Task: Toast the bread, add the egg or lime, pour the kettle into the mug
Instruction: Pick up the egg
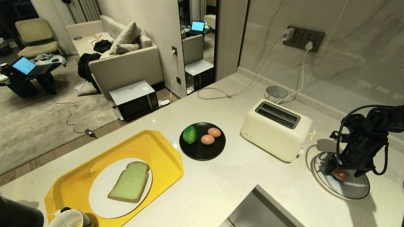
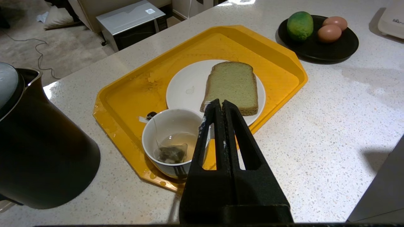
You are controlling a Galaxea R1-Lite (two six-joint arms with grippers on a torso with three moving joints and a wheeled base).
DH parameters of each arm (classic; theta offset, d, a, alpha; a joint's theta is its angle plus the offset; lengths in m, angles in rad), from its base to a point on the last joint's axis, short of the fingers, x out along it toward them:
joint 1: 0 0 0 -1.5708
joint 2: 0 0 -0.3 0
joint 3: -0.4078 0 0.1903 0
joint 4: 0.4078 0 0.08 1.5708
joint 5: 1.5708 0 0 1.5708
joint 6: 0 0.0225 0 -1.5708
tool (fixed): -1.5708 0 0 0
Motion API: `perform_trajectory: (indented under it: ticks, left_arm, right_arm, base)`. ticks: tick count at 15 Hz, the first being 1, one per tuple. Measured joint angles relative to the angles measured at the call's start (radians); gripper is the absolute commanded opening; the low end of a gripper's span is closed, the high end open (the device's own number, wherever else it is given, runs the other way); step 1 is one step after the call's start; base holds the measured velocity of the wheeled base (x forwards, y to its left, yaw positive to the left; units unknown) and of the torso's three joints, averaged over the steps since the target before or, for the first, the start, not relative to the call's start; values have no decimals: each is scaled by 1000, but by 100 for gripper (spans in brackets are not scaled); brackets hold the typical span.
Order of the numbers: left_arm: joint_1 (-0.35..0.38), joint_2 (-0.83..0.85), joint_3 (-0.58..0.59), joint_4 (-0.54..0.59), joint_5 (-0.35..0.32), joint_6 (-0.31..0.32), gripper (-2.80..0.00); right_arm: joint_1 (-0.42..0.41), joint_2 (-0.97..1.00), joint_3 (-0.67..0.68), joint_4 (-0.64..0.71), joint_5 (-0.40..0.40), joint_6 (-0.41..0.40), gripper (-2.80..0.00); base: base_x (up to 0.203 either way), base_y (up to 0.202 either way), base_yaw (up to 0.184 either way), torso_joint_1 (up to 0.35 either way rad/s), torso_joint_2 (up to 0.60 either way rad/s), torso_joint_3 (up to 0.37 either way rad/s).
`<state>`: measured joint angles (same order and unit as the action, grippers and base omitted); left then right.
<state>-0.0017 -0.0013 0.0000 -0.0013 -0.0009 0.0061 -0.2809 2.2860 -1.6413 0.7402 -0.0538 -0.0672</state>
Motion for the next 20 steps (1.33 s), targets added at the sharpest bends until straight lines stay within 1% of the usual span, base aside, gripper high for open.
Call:
perform_trajectory:
  ticks: [3, 4, 14, 20]
  left_arm:
    - [0, 0, 0, 0, 0, -1, -280]
    - [0, 0, 0, 0, 0, 0, -280]
    - [0, 0, 0, 0, 0, -1, -280]
    - [0, 0, 0, 0, -1, 0, -280]
  right_arm:
    - [0, 5, 0, 0, -1, -1, 0]
    - [0, 7, -3, 0, -3, -2, -280]
    - [5, 27, -22, 1, 1, -4, -280]
    - [0, -12, -13, 3, 0, 2, -280]
  base:
    - [0, 0, 0, 0, 0, 0]
    - [0, 0, 0, 0, 0, 0]
    - [0, 0, 0, 0, 0, 0]
    - [0, 0, 0, 0, 0, 0]
